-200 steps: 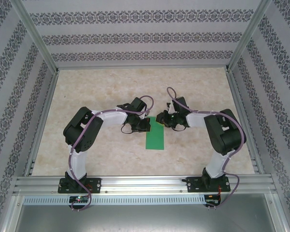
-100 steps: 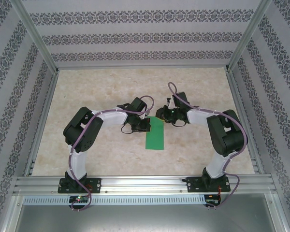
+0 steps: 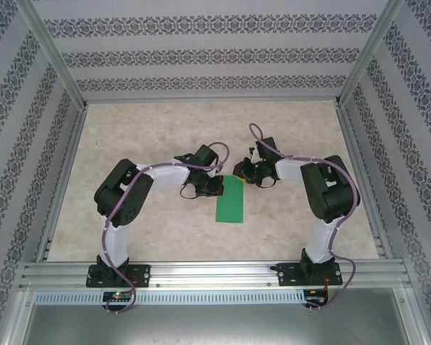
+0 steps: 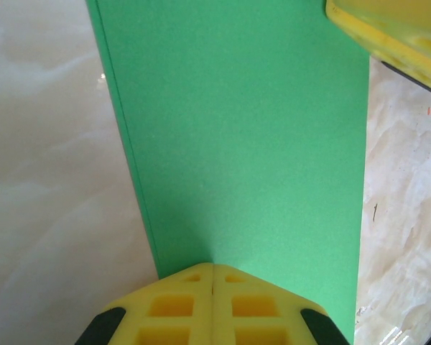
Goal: Fold a paper plane with a square sheet of paper (pick it up from the middle)
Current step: Fold the square sheet of paper in half at the center of the table.
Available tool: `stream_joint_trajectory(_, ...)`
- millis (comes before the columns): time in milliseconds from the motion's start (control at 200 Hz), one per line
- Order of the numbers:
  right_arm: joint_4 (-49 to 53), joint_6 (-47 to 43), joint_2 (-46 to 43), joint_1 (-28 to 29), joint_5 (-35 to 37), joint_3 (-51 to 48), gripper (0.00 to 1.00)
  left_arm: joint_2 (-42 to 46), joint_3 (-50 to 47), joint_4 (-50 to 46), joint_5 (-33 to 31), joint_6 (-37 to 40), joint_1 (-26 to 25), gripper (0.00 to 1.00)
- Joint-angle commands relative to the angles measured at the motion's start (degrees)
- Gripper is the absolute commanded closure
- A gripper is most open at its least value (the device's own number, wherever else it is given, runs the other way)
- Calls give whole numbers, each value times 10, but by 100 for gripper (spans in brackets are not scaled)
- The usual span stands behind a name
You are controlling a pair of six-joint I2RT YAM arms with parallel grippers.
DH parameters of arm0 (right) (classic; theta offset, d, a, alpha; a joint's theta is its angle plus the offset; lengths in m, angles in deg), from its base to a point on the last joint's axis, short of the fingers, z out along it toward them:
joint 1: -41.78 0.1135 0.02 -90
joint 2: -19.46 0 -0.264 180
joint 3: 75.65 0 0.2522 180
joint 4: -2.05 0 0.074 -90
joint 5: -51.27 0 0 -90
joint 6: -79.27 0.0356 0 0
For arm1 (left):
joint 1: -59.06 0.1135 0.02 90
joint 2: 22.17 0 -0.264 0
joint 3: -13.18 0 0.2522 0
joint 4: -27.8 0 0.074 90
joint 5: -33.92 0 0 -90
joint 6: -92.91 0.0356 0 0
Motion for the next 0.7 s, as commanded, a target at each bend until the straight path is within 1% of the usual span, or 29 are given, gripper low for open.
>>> stream_joint_trajectory(0, 29, -6, -33, -2, 1, 18, 75, -13, -9, -56, -40, 15, -7, 100)
stream_joint_trajectory(130, 56, -17, -50, -4, 7, 41, 75, -13, -9, -55, -41, 15, -7, 100)
stream_joint_trajectory(305, 51, -6, -18, -12, 2, 44, 76, -10, -8, -56, -42, 16, -7, 100)
stream_joint_trajectory(460, 21, 12, 9, -11, -8, 24, 77, -10, -8, -57, -42, 17, -7, 100)
stream_joint_trajectory(619, 19, 9, 34, -12, 11, 15, 78, -9, -8, -59, -44, 18, -7, 100)
stream_joint_trajectory(699, 4, 15, 23, -13, 24, 3, 78, -8, -10, -58, -44, 17, -7, 100)
